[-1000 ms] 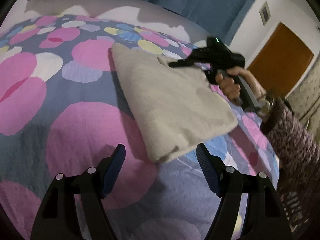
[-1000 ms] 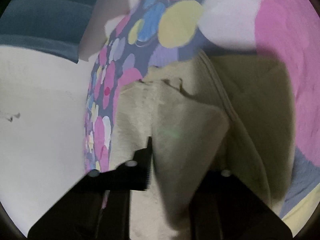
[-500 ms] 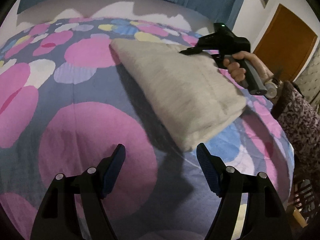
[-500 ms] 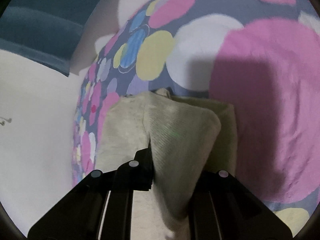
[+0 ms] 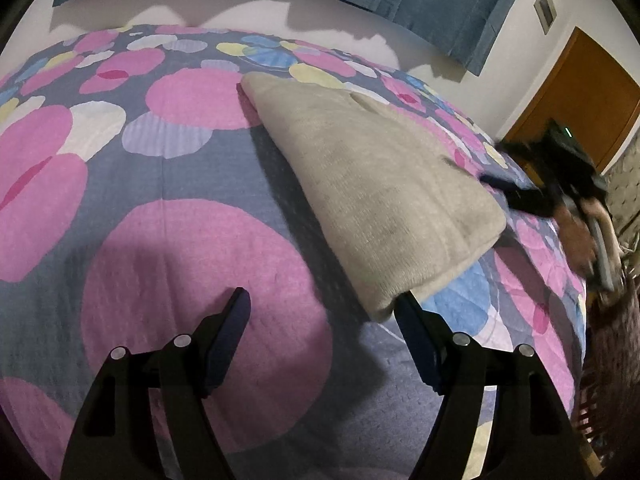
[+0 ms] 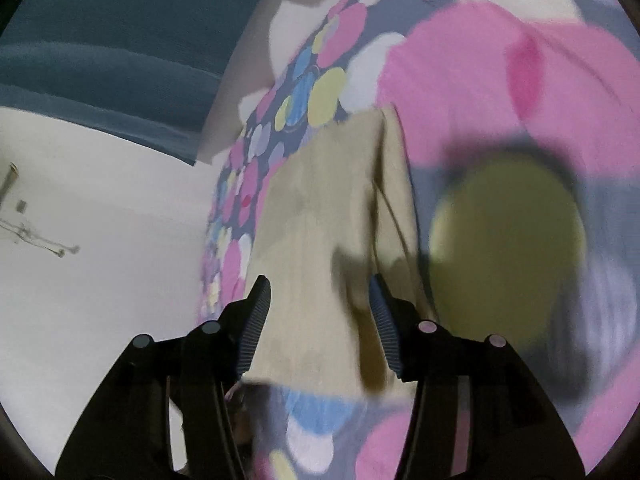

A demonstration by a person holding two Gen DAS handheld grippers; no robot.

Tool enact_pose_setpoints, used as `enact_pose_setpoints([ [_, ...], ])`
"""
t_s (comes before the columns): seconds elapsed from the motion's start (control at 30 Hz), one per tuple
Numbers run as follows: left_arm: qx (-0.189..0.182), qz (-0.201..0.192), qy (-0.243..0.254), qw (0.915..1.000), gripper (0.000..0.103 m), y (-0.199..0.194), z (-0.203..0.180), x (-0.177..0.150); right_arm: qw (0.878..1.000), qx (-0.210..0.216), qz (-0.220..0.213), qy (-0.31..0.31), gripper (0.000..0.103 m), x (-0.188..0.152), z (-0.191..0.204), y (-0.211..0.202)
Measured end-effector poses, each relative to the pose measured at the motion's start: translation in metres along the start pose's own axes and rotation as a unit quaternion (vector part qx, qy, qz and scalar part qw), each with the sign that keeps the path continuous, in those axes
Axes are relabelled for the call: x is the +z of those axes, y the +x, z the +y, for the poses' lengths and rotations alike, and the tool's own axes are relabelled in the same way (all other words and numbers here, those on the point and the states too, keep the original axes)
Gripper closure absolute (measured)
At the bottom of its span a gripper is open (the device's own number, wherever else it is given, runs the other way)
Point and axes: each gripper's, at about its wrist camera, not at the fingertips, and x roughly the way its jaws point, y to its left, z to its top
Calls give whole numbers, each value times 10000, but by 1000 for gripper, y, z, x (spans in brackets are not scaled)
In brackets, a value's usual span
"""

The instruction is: Fold small clothes

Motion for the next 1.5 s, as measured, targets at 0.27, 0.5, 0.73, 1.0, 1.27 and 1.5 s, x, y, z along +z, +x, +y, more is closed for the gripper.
enact_pose_setpoints([
  [0.27,-9,-15,-34,10000,29,0,0,0,9993,213,126,294,52,-48,-12,0],
  [0.5,18,-45,-102,9999,29,-1,1,-1,9993,-79,-40,370,52,-47,-10,5],
  [0.73,-32,-56,-169,9998,29,-2,4,-1,9976,54,-96,679,52,-62,-17,-11],
  [1.0,-52,-62,-192,9998,29,-2,4,-1,9978,214,165,603,52,-66,-2,22],
  [1.27,-129,-81,-255,9996,29,-3,6,-1,9975,-224,-251,616,52,-68,-4,13],
  [1.5,-128,-81,-253,9996,29,-3,6,-1,9959,-135,-487,753,54,-64,-16,10],
])
